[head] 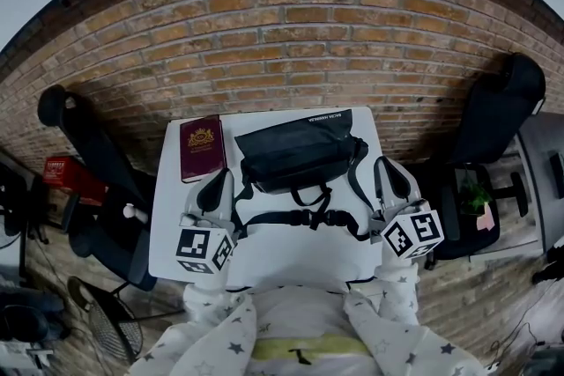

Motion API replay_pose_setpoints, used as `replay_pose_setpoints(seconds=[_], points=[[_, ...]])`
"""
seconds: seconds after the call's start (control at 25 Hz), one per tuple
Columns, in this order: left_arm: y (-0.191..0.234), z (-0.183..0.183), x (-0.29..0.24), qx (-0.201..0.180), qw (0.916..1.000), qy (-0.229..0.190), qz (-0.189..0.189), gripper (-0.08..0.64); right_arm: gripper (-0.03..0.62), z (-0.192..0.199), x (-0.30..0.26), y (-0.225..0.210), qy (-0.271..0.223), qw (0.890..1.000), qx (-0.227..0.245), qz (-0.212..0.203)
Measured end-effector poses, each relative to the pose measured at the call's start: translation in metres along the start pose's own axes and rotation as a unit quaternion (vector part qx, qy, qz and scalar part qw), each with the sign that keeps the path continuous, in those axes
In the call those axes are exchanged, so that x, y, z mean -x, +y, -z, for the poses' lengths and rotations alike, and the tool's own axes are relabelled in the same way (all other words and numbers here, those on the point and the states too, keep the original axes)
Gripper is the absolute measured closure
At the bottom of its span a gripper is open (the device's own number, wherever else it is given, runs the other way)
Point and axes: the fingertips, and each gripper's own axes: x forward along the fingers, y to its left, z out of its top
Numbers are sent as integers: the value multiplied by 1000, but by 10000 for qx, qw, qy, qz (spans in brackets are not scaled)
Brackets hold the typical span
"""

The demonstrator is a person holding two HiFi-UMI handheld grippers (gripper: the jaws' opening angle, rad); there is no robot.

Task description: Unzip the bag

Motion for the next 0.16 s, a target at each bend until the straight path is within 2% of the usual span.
replay_pose_setpoints(seconds=[0.16], points=[[2, 0, 0, -16, 10000, 8, -12, 561, 586, -1, -2, 0, 31, 10000, 22, 28]])
